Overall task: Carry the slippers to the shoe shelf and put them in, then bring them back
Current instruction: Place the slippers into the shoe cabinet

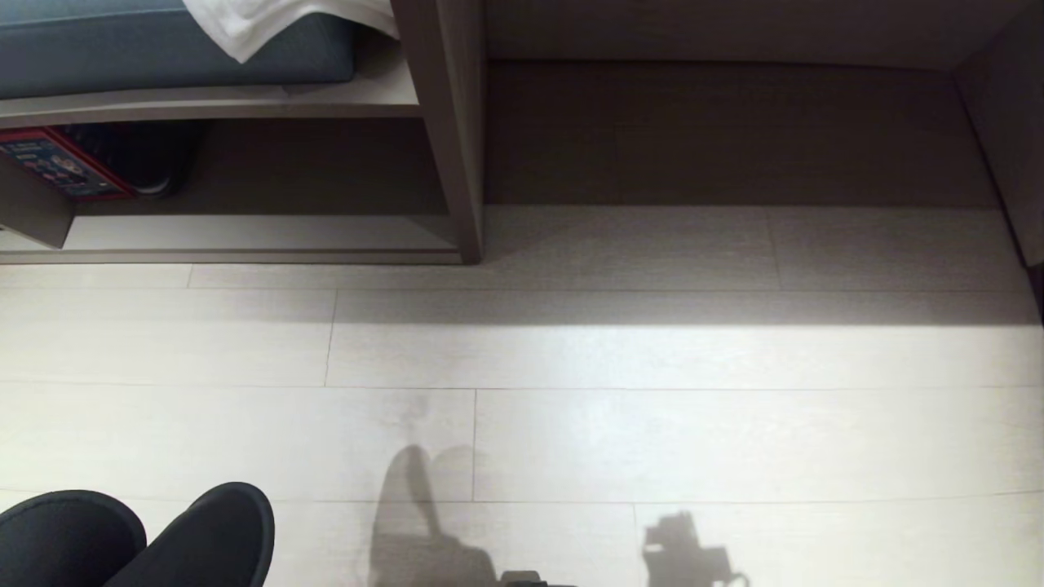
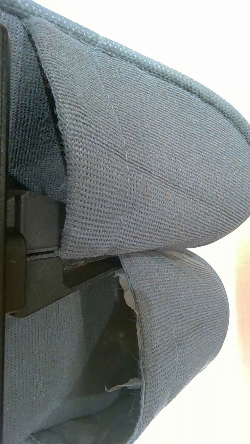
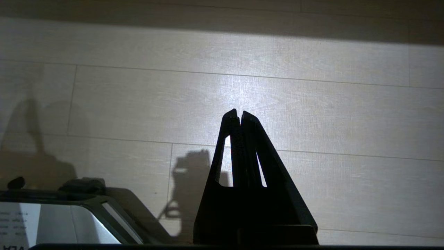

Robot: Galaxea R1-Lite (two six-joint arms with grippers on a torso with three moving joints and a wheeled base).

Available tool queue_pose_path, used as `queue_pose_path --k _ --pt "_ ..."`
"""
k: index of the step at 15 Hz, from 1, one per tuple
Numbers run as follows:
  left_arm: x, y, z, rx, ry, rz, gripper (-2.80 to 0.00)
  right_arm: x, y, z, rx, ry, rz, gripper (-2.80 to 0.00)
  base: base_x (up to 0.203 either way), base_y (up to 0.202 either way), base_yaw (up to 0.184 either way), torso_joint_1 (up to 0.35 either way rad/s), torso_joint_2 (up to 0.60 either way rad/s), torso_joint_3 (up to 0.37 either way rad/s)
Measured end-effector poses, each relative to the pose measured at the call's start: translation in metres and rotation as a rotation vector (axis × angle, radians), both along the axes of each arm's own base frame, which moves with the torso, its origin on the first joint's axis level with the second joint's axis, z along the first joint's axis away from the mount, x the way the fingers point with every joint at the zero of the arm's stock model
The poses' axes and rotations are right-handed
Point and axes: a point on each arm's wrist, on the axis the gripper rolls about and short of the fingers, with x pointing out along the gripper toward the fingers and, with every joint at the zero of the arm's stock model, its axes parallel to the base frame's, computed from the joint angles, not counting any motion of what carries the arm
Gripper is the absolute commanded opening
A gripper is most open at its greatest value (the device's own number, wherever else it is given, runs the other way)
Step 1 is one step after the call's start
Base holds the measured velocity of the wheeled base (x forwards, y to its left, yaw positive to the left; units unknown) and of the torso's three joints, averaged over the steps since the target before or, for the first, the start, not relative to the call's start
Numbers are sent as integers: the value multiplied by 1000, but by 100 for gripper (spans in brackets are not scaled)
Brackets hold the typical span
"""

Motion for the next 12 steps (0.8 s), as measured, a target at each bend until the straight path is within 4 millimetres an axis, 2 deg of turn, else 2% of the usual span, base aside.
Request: queue_pose_path --k 12 --pt "0 0 0 0 0 0 -280 0 0 0 0 0 -1 -280 0 0 0 0 3 -198"
